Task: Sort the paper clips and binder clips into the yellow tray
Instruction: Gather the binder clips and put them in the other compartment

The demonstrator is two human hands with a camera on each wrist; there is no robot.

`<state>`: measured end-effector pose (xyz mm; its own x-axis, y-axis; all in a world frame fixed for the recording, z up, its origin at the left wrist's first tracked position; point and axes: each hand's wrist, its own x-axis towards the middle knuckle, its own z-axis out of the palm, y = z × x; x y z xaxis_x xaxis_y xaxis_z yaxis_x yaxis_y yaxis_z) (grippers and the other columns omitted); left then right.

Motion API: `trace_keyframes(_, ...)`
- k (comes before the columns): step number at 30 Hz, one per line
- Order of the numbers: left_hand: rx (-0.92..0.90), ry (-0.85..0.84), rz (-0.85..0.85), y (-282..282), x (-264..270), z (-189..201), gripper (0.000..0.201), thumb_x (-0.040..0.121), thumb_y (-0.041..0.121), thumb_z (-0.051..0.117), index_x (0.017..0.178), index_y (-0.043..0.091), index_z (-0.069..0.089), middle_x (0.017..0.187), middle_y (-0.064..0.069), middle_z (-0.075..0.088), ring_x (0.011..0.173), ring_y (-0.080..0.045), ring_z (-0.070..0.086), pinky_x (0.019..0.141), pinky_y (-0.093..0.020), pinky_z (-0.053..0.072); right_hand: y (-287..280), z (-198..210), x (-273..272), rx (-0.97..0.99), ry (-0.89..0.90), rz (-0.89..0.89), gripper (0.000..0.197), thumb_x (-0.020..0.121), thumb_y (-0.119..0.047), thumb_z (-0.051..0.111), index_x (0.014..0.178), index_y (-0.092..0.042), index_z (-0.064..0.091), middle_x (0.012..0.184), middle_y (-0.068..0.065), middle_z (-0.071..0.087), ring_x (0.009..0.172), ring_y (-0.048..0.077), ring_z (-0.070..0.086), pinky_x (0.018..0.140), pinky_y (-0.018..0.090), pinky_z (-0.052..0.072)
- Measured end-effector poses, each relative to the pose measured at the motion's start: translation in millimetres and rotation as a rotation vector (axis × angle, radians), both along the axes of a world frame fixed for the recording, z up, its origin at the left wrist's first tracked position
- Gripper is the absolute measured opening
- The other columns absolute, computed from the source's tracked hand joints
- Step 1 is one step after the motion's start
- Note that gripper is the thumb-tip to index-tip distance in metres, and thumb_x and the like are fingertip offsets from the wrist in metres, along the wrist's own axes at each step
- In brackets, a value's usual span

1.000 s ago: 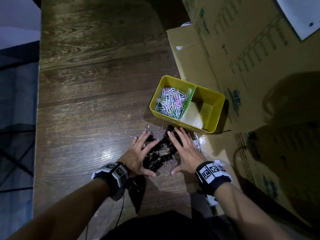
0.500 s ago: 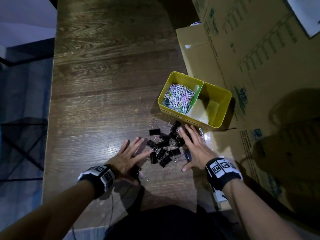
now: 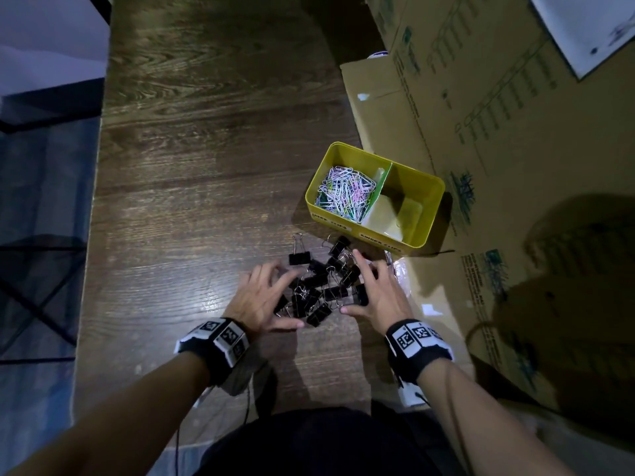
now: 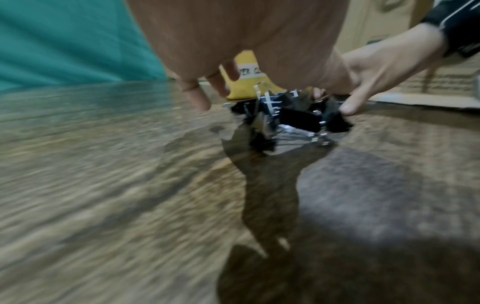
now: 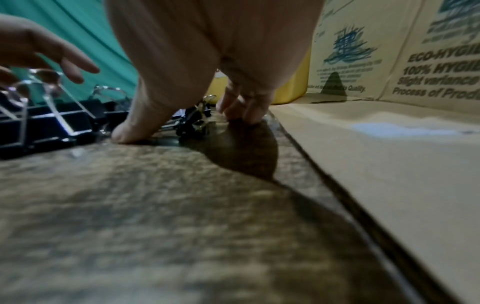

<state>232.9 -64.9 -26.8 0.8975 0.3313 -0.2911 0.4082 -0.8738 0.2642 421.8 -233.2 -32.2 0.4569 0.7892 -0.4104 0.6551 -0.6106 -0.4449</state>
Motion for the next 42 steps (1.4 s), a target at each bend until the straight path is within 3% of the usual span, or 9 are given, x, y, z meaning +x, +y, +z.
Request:
trace_keyframes(5,-0.093,-0.07,-0.057,-20.9,8.4,-5.7,0.052,0.076,0.051,0.064,0.115,0.023,0.043,0.111,-0.007,0.05,0.086,-0.024,0.057,0.067,-0.039,0.053,4.8,-0.1,-9.0,0.039,0.126,-0.069,0.106,0.074,-0.029,0.078,0.15,-0.036,0.005,0.142,0.009,0.036,0.129,0.026,0.04,0.103,0.04,0.038)
trace_keyframes(12,-0.231,0.009,0.065,-20.1,12.9,-2.9,0.032,0.089,0.032,0.057,0.118,0.021,0.052,0.111,0.0,0.058,0.092,-0.021,0.06,0.078,-0.04,0.052,7.5,7.9,-9.8,0.039,0.208,-0.11,0.102,0.078,-0.021,0.075,0.148,-0.041,0.003,0.135,0.016,0.049,0.122,0.027,0.05,0.102,0.042,0.041)
trace_keyframes(19,-0.506,-0.082,0.284,-2.6,10.9,8.1,0.01,0.085,0.025,0.065,0.093,0.022,0.07,0.089,0.002,0.07,0.077,-0.009,0.061,0.072,-0.023,0.048,4.1,15.4,-1.9,0.023,0.326,-0.173,0.087,0.075,-0.016,0.078,0.144,-0.031,0.028,0.085,-0.013,0.047,0.088,0.011,0.05,0.083,0.025,0.043)
trace_keyframes(23,-0.82,-0.202,0.552,6.1,8.9,16.8,0.013,0.081,0.007,0.068,0.073,0.018,0.067,0.089,0.004,0.069,0.077,0.001,0.061,0.075,-0.011,0.043,4.4,21.0,5.0,0.032,0.414,-0.221,0.072,0.077,-0.015,0.077,0.136,-0.032,0.04,0.086,-0.007,0.052,0.081,0.009,0.051,0.08,0.027,0.045)
trace_keyframes(26,-1.158,-0.386,0.838,17.0,9.0,27.0,0.021,0.083,-0.01,0.055,0.069,0.006,0.058,0.087,0.003,0.073,0.079,-0.01,0.066,0.075,-0.024,0.051,0.8,20.2,13.0,0.102,0.57,-0.305,0.067,0.075,-0.013,0.078,0.133,-0.028,0.047,0.08,-0.005,0.051,0.077,0.015,0.056,0.086,0.036,0.05)
trace_keyframes(30,-1.605,-0.594,0.973,29.2,13.2,43.6,0.008,0.069,-0.002,0.047,0.07,0.005,0.05,0.094,-0.017,0.07,0.079,-0.034,0.068,0.069,-0.039,0.055,-5.5,40.9,26.3,0.3,0.862,-0.461,0.052,0.077,0.002,0.07,0.124,-0.017,0.057,0.084,0.001,0.052,0.084,0.021,0.058,0.092,0.033,0.05)
trace_keyframes(33,-1.749,-0.67,0.98,34.0,18.0,52.2,0.022,0.06,0.007,0.041,0.078,0.007,0.053,0.089,-0.019,0.066,0.072,-0.033,0.063,0.063,-0.036,0.053,1.6,56.6,28.2,0.425,0.981,-0.61,0.042,0.083,0.016,0.053,0.104,-0.017,0.068,0.096,0.004,0.06,0.094,0.024,0.058,0.089,0.032,0.049)
trace_keyframes(37,-1.541,-0.508,0.981,35.1,26.4,53.7,0.015,0.079,0.02,0.047,0.084,0.012,0.057,0.07,-0.005,0.051,0.055,-0.017,0.044,0.048,-0.023,0.035,21.8,67.4,17.4,0.262,0.652,-0.469,0.027,0.091,-0.011,0.046,0.098,-0.022,0.071,0.104,-0.01,0.062,0.1,0.012,0.052,0.095,0.031,0.03)
trace_keyframes(42,-0.496,0.033,0.46,31.8,35.8,33.5,0.028,0.078,0.04,0.07,0.089,0.016,0.061,0.071,0.001,0.059,0.062,-0.014,0.052,0.055,-0.023,0.04,36.7,48.7,-12.2,-0.213,0.017,-0.152,0.052,0.079,-0.065,0.059,0.085,-0.013,0.062,0.079,0.004,0.063,0.069,0.018,0.06,0.063,0.026,0.045)
